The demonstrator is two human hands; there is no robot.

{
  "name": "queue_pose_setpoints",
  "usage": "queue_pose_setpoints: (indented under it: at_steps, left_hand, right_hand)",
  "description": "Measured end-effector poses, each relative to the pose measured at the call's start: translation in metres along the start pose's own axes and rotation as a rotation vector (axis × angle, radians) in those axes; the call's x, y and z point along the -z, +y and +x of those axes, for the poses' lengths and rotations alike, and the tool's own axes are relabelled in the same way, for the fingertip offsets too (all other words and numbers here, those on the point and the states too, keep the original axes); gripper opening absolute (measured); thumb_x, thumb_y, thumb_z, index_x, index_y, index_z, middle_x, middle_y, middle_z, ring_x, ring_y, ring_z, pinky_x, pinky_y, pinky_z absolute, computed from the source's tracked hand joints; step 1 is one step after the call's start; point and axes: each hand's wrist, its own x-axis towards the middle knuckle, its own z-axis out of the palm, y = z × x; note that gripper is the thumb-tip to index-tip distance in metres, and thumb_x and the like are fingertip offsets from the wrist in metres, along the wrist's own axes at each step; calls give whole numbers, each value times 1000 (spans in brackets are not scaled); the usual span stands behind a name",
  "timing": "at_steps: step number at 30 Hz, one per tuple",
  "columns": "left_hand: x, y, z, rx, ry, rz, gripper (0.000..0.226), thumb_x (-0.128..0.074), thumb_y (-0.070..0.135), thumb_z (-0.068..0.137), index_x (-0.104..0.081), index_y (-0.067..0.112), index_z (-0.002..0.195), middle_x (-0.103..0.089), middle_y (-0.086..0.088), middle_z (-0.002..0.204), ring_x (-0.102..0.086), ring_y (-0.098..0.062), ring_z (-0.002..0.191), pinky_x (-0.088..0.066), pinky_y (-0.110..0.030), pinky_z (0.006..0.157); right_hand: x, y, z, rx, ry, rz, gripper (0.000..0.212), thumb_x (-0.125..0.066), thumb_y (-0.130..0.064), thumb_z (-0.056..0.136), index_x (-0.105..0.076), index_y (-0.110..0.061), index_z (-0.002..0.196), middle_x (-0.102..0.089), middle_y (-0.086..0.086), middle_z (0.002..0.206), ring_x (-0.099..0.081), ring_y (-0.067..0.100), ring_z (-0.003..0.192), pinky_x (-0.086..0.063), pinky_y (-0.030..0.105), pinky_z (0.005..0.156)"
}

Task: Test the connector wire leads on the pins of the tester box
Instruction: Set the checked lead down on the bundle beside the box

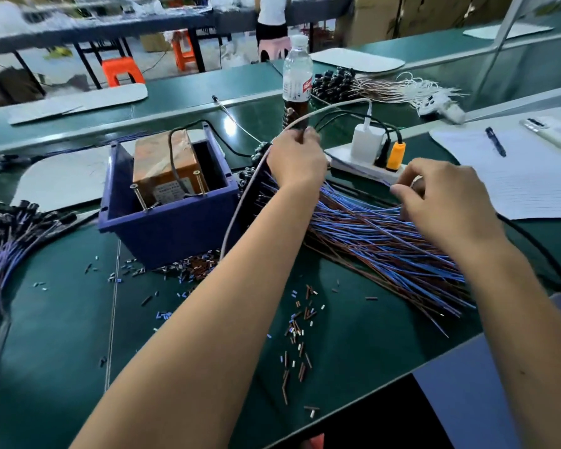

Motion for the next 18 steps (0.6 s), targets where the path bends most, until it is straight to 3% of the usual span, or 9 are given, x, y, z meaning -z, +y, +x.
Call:
queue_pose_setpoints:
  at_steps: [3,6,10,12,15,18]
  left_hand:
    - [20,-12,-1,-118,54,400,42,-60,38,103,-63,13,70,-58,0,64,-54,-18,60,-37,-25,55]
    - [33,-21,-6,-244,29,628,49,-60,45,102,-55,10,69,-58,-6,68,-54,-27,64,-39,-32,61]
    - [48,-18,-24,-330,-56,586,49,-60,42,101,-53,7,66,-63,-11,69,-60,-33,68,-50,-35,66]
    - [59,-17,-37,-297,-183,560,51,-62,40,99,-59,2,65,-60,-8,61,-57,-28,61,-44,-31,55]
    - [89,-19,-59,-196,-362,500,48,-65,40,98,-69,-1,73,-64,-12,62,-55,-22,55,-45,-25,52]
    - [137,-26,-73,-67,-466,462,44,-63,40,99,-69,8,69,-62,4,50,-55,-12,44,-43,-18,47]
  right_hand:
    - [-18,-4,3,35,-6,-61,13,-80,-30,91,-76,-20,85,-72,7,81,-66,30,79,-54,36,74]
    - [-33,-6,3,22,-54,-95,12,-82,-30,88,-79,-20,83,-71,6,82,-63,26,78,-49,32,71]
    - [-37,-7,-1,-9,-24,-46,11,-82,-29,88,-81,-19,85,-73,5,78,-61,23,74,-43,28,71]
    - [-34,-12,-4,17,68,7,11,-80,-28,89,-81,-17,88,-75,7,82,-64,25,76,-45,29,72]
    - [-32,-40,-11,139,235,154,11,-76,-24,92,-79,-13,90,-76,9,85,-65,27,75,-46,31,71]
    - [-33,-88,-25,364,185,326,7,-75,-19,93,-78,-15,88,-73,0,78,-62,16,69,-43,28,69]
